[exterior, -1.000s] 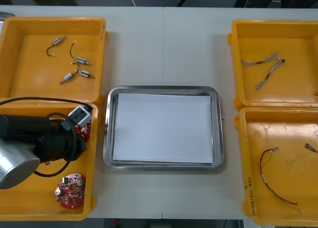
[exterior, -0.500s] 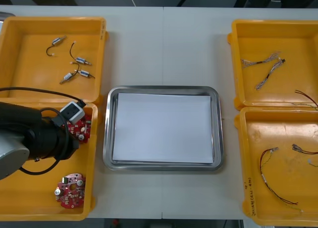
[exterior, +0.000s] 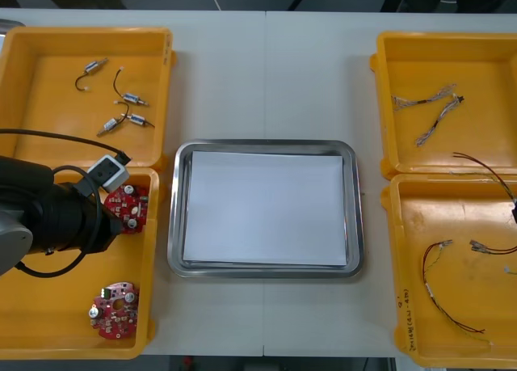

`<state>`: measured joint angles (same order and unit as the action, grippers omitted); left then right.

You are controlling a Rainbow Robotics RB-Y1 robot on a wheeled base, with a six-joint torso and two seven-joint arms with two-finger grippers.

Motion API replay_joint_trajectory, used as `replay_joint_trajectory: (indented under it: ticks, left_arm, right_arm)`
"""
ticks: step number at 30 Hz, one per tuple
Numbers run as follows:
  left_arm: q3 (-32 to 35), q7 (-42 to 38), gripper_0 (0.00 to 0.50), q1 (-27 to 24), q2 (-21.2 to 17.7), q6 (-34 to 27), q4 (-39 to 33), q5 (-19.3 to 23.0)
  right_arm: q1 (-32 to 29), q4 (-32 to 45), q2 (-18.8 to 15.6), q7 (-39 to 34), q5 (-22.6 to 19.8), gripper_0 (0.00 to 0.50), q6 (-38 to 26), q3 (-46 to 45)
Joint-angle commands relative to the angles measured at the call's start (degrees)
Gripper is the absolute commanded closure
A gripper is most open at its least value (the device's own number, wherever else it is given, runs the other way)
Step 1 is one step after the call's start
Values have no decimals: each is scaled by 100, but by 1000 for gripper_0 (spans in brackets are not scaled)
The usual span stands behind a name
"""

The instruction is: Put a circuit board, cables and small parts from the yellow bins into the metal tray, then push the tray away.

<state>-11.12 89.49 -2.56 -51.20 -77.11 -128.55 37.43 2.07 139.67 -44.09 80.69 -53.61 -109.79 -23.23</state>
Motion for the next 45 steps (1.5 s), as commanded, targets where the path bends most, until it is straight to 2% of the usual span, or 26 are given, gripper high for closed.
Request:
replay_joint_trajectory:
  ticks: [1, 2, 5, 6, 7, 18, 23, 31, 35, 45]
  left_arm:
    - [93, -485, 496, -201, 66, -251, -197, 63]
    - [93, -494, 493, -209, 75, -260, -197, 63]
    - [93, -547, 64, -253, 75, -278, -197, 89]
    - [84, -547, 21, -262, 75, -269, -197, 106]
    - [93, -555, 0, -280, 75, -269, -197, 124]
    - [-4, -634, 0, -473, 75, -427, -188, 212]
    - [-224, -705, 0, -561, 75, -427, -161, -8]
    - [-408, -801, 0, -693, 145, -374, 41, -17]
    - [-584, -854, 0, -789, 207, -313, 199, -148]
    - [-822, -907, 0, -877, 225, -49, 445, -219]
  right_arm:
    - [233, 174, -354, 131, 70, 500, -21, 328]
    - [241, 174, -354, 131, 70, 500, -21, 328]
    - [276, 174, -354, 184, 17, 500, -21, 328]
    - [276, 174, -354, 193, 17, 500, -21, 328]
    - [285, 174, -354, 210, 9, 500, -21, 328]
    - [285, 174, -354, 342, -27, 500, -21, 328]
    - [285, 174, -345, 377, -9, 500, -21, 328]
    - [285, 174, -337, 386, 17, 500, -21, 328]
    - [285, 174, -337, 386, 35, 500, -21, 328]
    - [294, 174, -196, 386, 132, 500, -21, 328]
